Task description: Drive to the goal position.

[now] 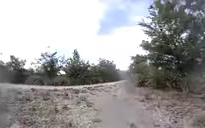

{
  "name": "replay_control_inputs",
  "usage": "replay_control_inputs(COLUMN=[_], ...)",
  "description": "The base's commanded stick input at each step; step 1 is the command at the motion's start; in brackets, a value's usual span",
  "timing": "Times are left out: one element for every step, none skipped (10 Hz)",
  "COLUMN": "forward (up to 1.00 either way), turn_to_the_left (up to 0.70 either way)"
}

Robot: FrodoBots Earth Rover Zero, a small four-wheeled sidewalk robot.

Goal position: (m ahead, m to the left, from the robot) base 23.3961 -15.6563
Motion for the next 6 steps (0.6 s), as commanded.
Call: replay_control_inputs(forward=[0.45,0.45,0.45,0.45,0.45,0.45], turn_to_the_left=[0.00,0.00,0.00,0.00,0.00,0.00])
